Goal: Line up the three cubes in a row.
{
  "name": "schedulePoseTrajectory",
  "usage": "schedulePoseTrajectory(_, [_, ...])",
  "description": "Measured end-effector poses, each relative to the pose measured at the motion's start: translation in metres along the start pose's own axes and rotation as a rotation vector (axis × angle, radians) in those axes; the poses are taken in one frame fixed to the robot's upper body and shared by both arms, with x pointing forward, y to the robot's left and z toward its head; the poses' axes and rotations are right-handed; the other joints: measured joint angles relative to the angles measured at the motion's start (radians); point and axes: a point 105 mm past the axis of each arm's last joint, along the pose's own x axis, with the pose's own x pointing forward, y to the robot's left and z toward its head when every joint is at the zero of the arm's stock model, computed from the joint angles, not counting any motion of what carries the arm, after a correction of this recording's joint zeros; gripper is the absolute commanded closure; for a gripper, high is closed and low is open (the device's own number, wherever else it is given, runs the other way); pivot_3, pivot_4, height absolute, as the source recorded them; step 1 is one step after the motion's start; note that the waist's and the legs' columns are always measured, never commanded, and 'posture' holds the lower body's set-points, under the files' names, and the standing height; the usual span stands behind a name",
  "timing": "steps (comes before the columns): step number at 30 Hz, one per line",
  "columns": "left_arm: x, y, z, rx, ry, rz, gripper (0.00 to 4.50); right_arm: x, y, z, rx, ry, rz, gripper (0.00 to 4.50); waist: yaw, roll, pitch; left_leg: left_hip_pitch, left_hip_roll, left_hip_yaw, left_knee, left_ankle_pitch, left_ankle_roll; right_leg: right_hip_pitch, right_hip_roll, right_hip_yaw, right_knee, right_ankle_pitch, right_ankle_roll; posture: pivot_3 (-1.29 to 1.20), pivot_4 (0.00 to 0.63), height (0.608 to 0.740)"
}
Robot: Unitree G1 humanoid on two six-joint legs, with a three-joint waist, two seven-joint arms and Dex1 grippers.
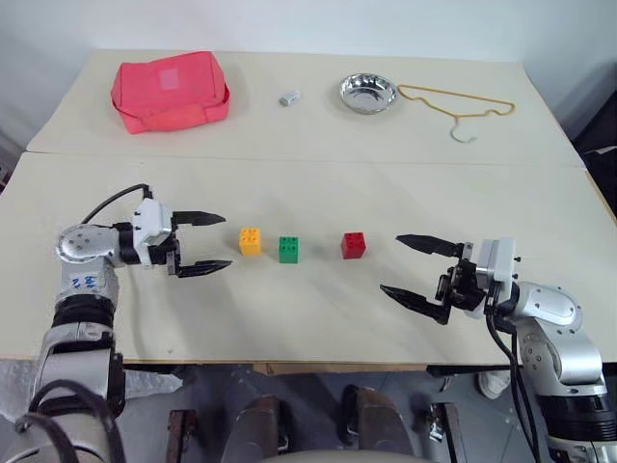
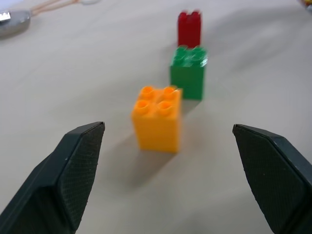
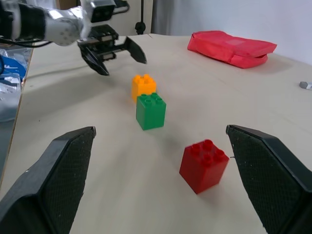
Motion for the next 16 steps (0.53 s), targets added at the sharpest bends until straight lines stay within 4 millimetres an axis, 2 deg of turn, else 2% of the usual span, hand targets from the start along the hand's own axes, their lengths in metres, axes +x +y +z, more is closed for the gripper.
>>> schedulePoseTrajectory(4, [-0.03,-0.037,-0.015,-0.079,0.111,0.026,0.02,-0.025,-0.006,-0.005,-0.012,0.079,0.029,0.0,0.002,0.0,0.0,0.001,0.001,-0.001,0.0,0.0,0.0,0.001,0.0,0.0,0.0,0.0,0.0,0.0,0.15,0.74])
schedulePoseTrajectory(7, [-0.041,-0.05,-0.007,-0.118,0.106,0.066,0.02,-0.028,-0.011,-0.003,-0.026,0.074,0.06,0.0,0.012,0.0,0.0,0.001,0.001,-0.002,0.003,0.0,0.0,0.003,-0.001,0.002,-0.001,0.0,-0.001,0.0,0.15,0.74])
schedulePoseTrajectory(12, [-0.055,-0.043,0.016,-0.082,0.062,0.197,0.02,-0.026,-0.017,0.009,-0.01,0.01,0.071,0.0,0.032,0.0,0.001,0.002,-0.001,-0.003,0.004,0.001,0.001,0.005,-0.003,0.004,-0.001,-0.001,-0.001,0.0,0.15,0.74])
schedulePoseTrajectory(16, [-0.058,-0.039,0.013,-0.101,0.046,0.23,0.02,-0.015,-0.013,0.003,-0.006,-0.017,0.104,0.0,0.027,0.0,0.0,0.001,-0.002,-0.003,0.004,0.001,0.001,0.005,-0.003,0.003,-0.001,-0.001,-0.001,0.0,0.15,0.74])
